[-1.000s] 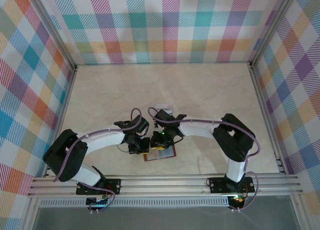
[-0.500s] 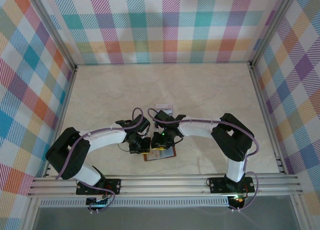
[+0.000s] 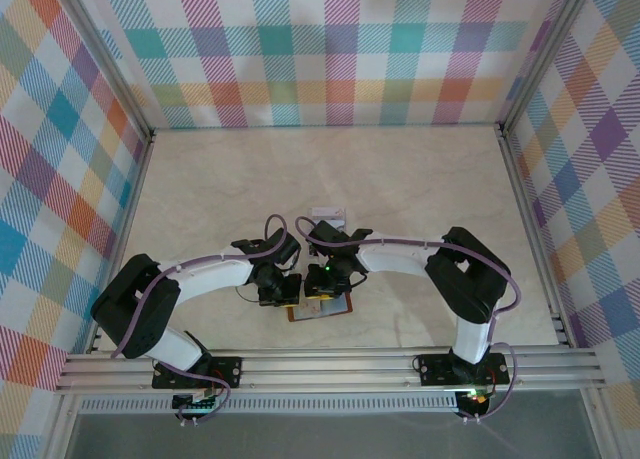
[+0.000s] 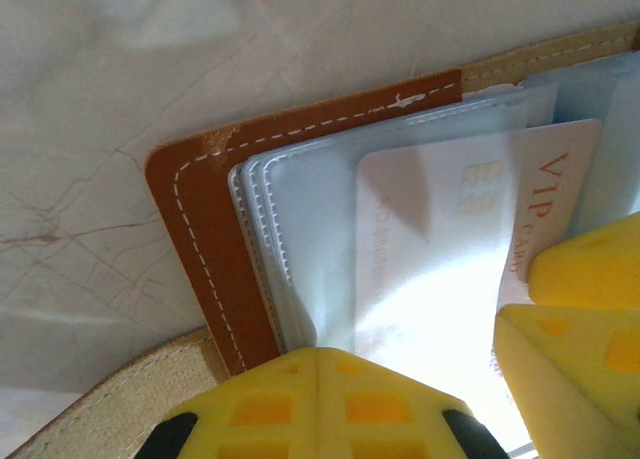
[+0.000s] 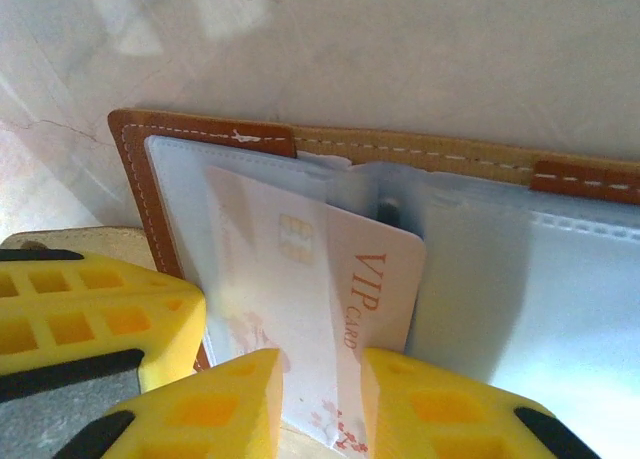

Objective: Take the credit cards out of the card holder

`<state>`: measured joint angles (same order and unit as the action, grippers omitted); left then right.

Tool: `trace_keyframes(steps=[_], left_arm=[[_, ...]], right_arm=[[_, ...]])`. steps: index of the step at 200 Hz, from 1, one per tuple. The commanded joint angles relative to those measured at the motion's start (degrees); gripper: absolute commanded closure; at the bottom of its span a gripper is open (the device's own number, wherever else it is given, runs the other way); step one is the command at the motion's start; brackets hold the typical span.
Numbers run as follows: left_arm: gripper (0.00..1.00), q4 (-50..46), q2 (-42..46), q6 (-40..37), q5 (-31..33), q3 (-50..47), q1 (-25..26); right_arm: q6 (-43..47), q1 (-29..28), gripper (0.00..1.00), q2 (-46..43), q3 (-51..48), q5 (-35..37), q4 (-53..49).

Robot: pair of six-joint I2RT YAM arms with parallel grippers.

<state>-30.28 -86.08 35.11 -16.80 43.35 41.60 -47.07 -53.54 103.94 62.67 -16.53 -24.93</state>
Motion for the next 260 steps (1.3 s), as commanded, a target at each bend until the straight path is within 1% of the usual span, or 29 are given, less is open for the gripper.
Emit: trace_keyframes(steps=[1, 50, 73, 85, 106, 169, 201, 260], left_arm=[[1.0, -4.29, 0.69, -0.64, 3.61, 0.73, 0.44], [1.0, -5.94, 2.55, -0.57, 3.5, 2.9, 0.49], [1.0, -6.05, 2.66, -0.45, 2.85, 3.81, 0.59], [1.0, -5.95, 2.5, -0.36, 2.69, 4.15, 0.89], [1.0, -5.75, 1.65, -0.47, 2.56, 4.83, 1.23], [1.0, -4.65, -2.94, -1.63, 2.73, 4.88, 1.57], [1.0, -7.67, -5.1, -3.68, 5.53, 5.46, 1.62], [1.0, -8.03, -6.2, -4.14, 5.98, 4.37, 1.59]], right_arm=[[0.84, 0.19, 0.71, -2.34, -0.09, 0.28, -1.4], [0.31, 0.41, 0.71, -4.16, -1.13, 0.14, -0.77], [0.4, 0.65, 0.71, -3.89, -1.49, 0.8, -1.36], [0.49, 0.8, 0.71, -3.22, -1.74, -0.08, -0.64], [0.45, 0.8, 0.71, -1.78, -1.84, -1.37, 0.46], [0.13, 0.82, 0.71, 0.26, -2.47, -1.65, 2.04], [0.05, 0.86, 0.71, 0.89, -2.33, -2.33, 3.18], [-1.14, 0.89, 0.71, -0.55, -4.85, -3.37, 7.17]])
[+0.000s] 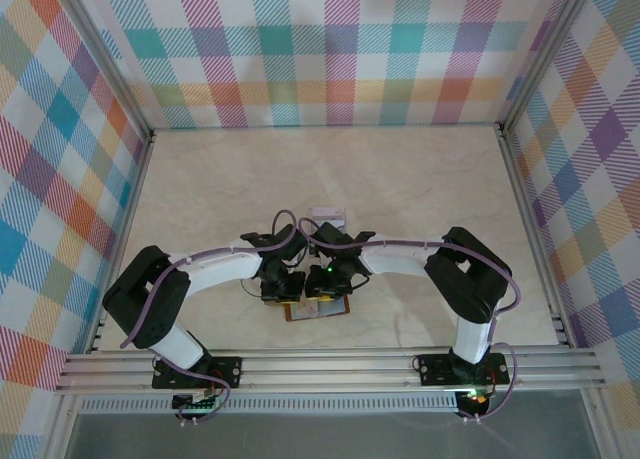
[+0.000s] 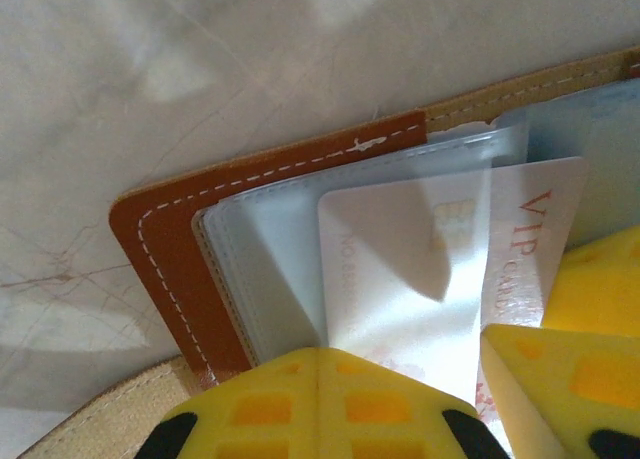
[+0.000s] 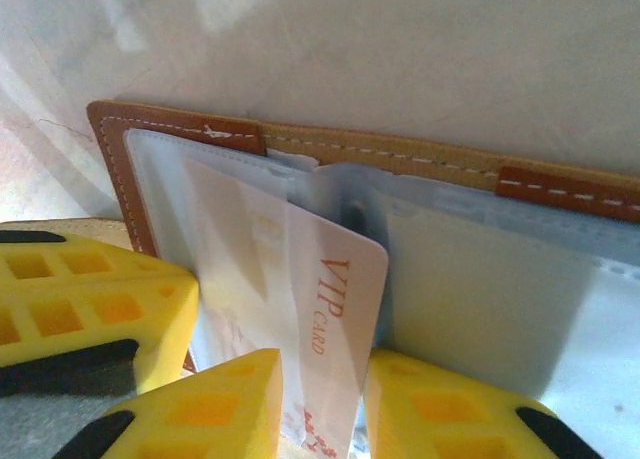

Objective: Take the credit cards out of the card holder

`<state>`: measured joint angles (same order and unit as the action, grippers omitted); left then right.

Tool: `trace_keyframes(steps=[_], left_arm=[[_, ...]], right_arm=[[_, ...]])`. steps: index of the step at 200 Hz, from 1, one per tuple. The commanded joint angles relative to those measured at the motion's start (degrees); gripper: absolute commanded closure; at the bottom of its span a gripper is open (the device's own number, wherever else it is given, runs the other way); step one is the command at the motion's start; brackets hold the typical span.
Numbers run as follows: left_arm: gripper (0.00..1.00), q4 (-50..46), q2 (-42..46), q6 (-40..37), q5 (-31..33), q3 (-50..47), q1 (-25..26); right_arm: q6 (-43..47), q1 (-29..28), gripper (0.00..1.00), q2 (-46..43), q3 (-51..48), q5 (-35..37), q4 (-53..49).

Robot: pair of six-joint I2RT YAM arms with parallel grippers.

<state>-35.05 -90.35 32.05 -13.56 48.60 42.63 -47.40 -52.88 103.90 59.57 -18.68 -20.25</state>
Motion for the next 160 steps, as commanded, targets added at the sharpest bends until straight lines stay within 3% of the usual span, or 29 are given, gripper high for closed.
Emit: trace_keyframes(steps=[1, 88, 160], left_arm=[[1.0, -3.27, -1.94, -1.05, 2.75, -0.87, 0.54], [1.0, -2.66, -1.41, -0.65, 2.44, -2.01, 0.6], [1.0, -1.78, -1.32, -0.32, 2.23, -2.58, 0.6]], right_arm=[[-0.83, 0.24, 0.71, -0.52, -1.79, -1.25, 2.49], [-2.91, 0.63, 0.73, -3.11, -7.23, -2.92, 10.97], [-6.4, 2.91, 0.77, -3.44, -14.92, -7.65, 26.28]])
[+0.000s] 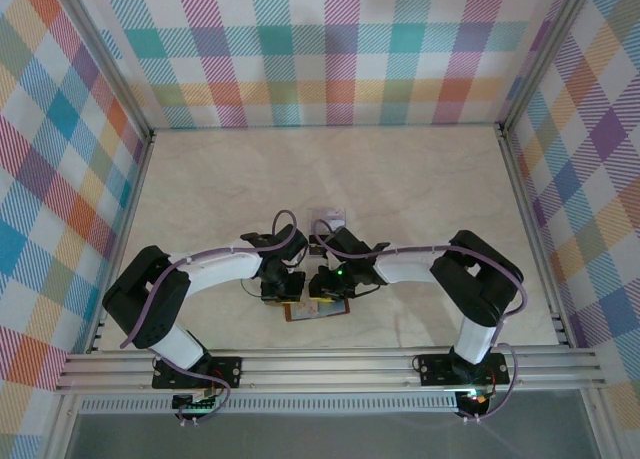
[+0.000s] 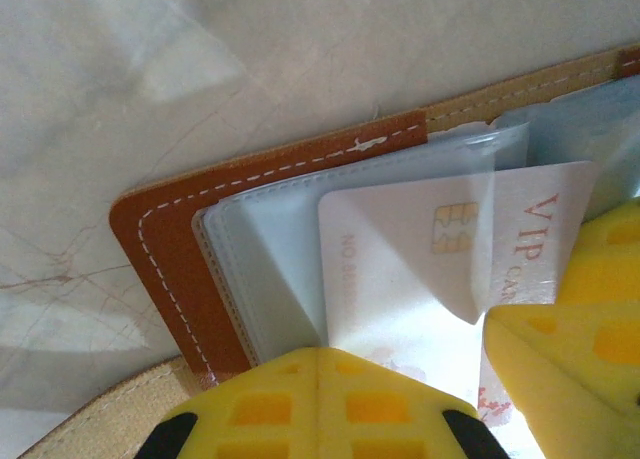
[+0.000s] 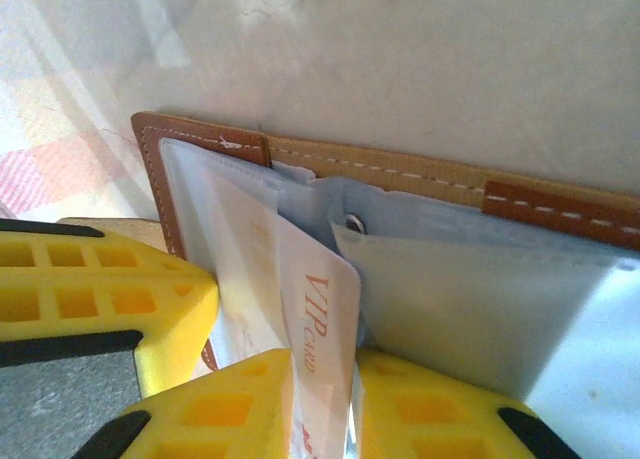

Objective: Take the credit cards out of the card holder

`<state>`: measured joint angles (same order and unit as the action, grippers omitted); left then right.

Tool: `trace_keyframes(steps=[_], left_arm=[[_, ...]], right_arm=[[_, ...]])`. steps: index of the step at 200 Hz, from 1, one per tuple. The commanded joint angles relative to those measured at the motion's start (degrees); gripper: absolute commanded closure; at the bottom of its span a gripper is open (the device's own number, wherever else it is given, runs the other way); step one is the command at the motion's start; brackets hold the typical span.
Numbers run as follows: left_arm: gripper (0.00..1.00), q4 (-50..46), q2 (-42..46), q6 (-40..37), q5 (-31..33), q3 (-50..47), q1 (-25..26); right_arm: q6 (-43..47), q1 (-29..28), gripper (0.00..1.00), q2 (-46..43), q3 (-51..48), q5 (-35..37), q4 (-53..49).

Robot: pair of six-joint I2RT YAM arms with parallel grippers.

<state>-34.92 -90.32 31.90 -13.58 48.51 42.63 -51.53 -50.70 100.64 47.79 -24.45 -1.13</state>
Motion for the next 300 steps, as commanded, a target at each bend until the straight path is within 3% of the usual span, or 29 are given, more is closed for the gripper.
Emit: trace_keyframes(steps=[1, 53, 130, 249, 300], left_arm=[[1.0, -1.95, -1.35, -0.13, 2.25, -2.47, 0.6], [1.0, -1.82, -1.35, -0.24, 2.17, -2.67, 0.53], [1.0, -1.73, -1.47, -0.17, 2.06, -2.66, 0.61], [1.0, -3.56, -0.53, -0.61, 3.65, -2.26, 0.61], [1.0, -6.32, 2.17, -0.76, 5.06, 0.23, 0.58]], right_arm=[[-2.31, 0.75, 0.77, -0.23, -3.27, -1.94, 7.43], [-3.33, 1.13, 0.81, -0.55, -5.58, -2.74, 12.15], [-1.95, 1.2, 0.89, -2.79, -5.12, -2.1, 10.77], [5.46, 1.29, 0.94, -8.07, 1.65, 8.1, -14.26], [7.88, 1.3, 0.94, -12.28, 4.01, 9.26, -19.66]])
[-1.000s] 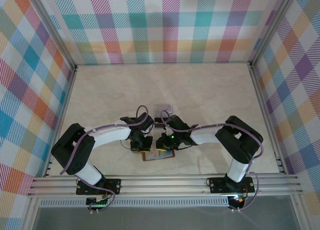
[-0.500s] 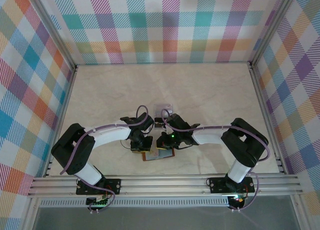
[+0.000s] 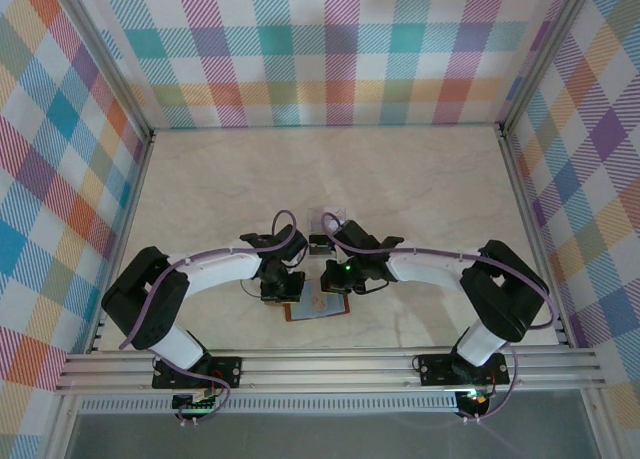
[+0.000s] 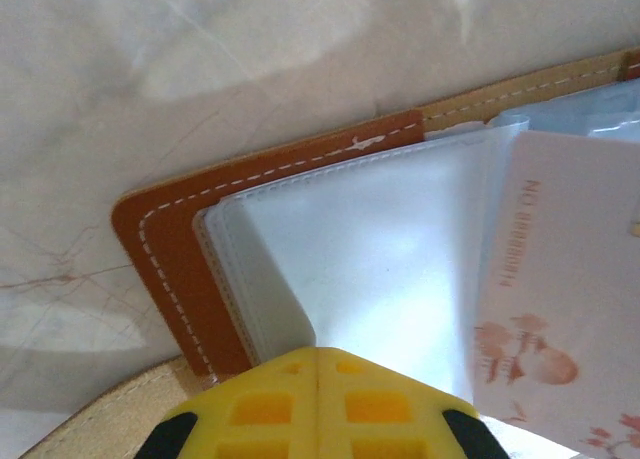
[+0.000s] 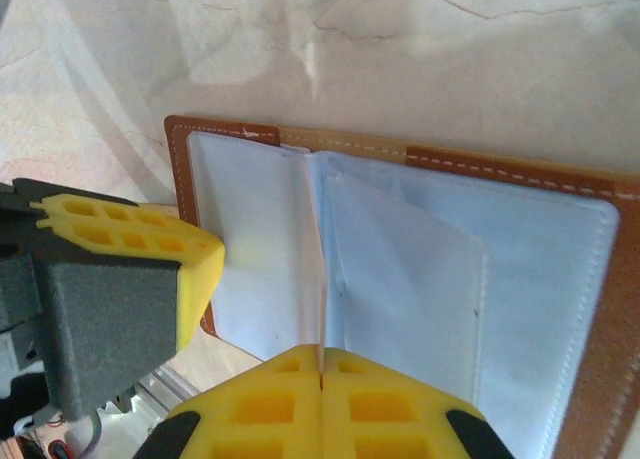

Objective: Take the credit cards out of the card holder

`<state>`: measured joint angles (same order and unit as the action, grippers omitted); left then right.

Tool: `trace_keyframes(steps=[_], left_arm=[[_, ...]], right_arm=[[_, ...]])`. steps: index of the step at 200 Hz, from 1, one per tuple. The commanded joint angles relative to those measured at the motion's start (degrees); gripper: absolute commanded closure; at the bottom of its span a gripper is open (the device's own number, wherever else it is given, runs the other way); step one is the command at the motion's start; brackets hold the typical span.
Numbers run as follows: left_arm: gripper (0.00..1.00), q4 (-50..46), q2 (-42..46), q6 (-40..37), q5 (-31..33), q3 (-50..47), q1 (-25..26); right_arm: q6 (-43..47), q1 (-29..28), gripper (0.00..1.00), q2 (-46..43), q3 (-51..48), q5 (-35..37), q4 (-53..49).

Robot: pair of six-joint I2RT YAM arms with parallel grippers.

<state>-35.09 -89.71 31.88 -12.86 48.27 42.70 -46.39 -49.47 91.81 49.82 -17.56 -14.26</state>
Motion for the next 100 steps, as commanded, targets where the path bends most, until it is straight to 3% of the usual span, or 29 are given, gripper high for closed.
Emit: trace_keyframes(steps=[1, 61, 100], left_arm=[[1.0, -6.22, 1.65, -0.66, 4.42, 0.53, 0.48], [0.95, -9.63, 6.88, -0.15, 7.65, 5.39, 0.38], [0.93, -9.65, 9.55, -0.45, 8.94, 4.18, -1.47]], right_arm=[[2.81, 0.08, 0.94, -3.64, 2.05, 2.5, -6.64], [8.57, 1.13, 0.94, -9.69, 7.24, 8.63, -15.38], [24.72, 1.57, 0.94, -10.58, 12.62, 14.89, -20.13]])
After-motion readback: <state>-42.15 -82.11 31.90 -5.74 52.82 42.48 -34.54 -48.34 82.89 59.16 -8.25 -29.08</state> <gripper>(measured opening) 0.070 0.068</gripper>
